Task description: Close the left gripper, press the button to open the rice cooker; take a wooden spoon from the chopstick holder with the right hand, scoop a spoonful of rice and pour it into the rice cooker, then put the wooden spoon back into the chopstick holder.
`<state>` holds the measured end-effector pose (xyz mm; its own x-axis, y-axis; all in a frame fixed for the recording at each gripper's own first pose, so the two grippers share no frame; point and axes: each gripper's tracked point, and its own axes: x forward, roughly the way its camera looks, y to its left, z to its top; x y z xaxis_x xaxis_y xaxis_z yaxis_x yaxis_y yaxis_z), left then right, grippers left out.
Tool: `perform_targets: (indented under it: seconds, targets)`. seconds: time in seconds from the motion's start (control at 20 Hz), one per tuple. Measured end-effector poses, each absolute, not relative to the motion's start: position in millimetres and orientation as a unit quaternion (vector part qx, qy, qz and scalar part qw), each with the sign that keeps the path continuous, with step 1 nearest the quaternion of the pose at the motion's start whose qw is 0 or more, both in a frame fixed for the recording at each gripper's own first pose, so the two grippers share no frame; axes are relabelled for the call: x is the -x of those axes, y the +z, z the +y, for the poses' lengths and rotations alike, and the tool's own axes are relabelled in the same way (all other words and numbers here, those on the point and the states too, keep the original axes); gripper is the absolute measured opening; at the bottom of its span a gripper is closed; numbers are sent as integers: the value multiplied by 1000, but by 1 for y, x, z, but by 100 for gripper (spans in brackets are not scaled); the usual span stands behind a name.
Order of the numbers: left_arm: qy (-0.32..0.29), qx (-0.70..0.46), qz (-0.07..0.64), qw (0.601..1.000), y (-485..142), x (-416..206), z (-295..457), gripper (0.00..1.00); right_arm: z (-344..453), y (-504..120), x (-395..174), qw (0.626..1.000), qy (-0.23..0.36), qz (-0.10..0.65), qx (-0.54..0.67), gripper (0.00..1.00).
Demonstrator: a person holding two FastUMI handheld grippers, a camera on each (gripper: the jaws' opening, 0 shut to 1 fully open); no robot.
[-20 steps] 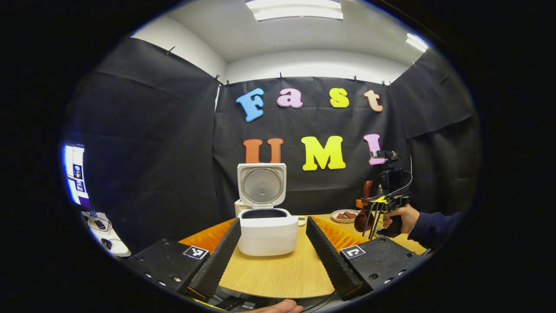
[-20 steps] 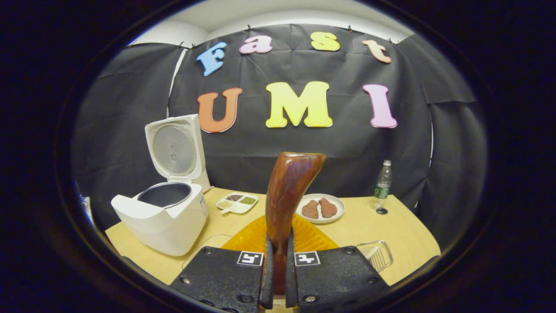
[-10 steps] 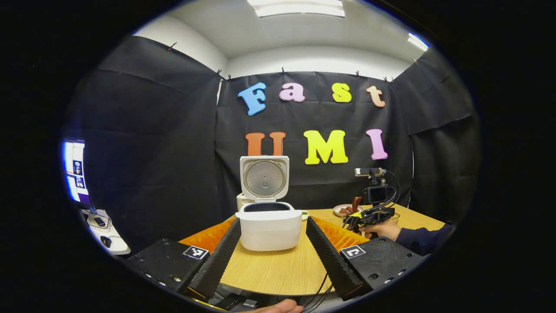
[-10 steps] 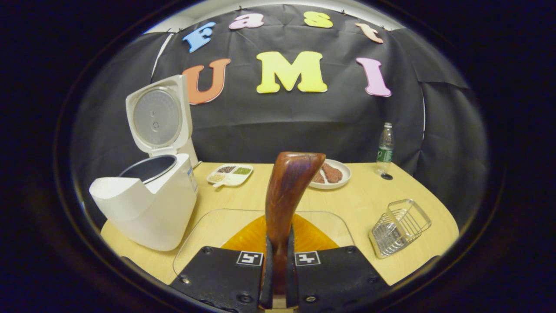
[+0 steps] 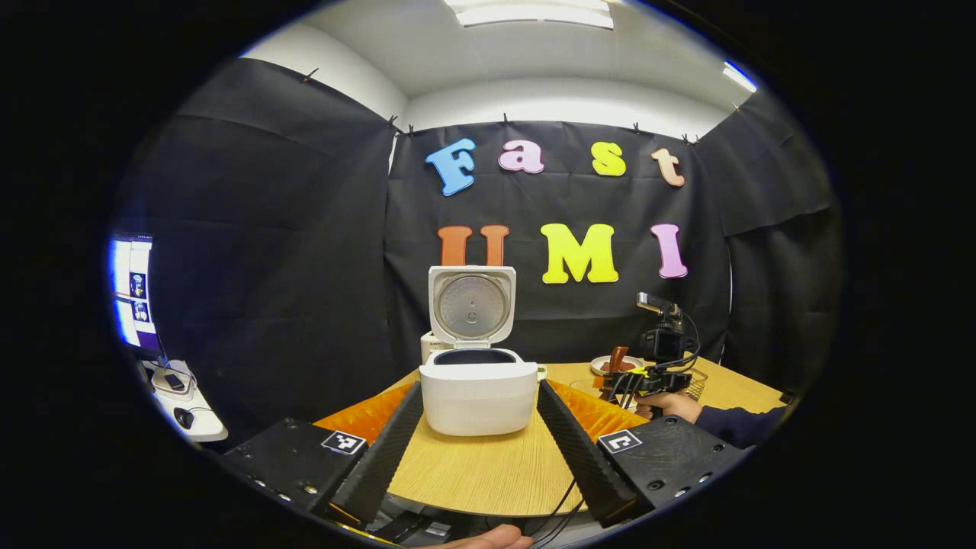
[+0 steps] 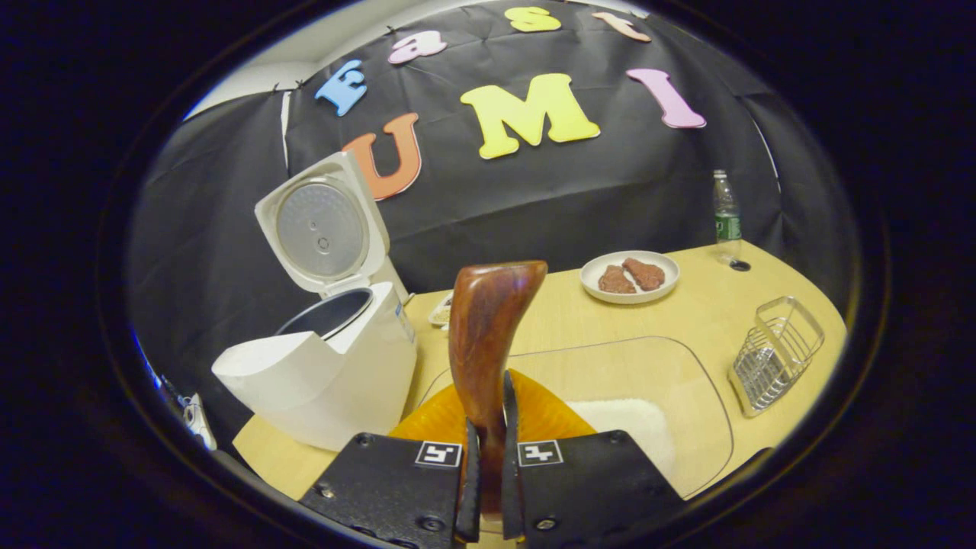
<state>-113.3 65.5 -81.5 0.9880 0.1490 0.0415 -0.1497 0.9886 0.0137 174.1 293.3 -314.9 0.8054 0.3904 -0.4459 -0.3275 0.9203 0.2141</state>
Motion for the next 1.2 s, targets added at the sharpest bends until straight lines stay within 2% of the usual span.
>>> perform_targets:
  seconds: [0.2,0.55,0.95,1.2]
  targets:
    - [69,-10,-20,997,-82,109,61,95,292,-318,-177,935,198,273,-109,13]
    - [76,-14,-9,997,-78,82,63,95,291,-317,-180,890,222,325,-228,13]
    - [77,-20,11,997,-79,21,54,95,244,-291,-202,868,214,297,-335,14]
    - [66,-28,31,997,-83,-19,38,95,214,-283,-206,836,204,292,-417,13]
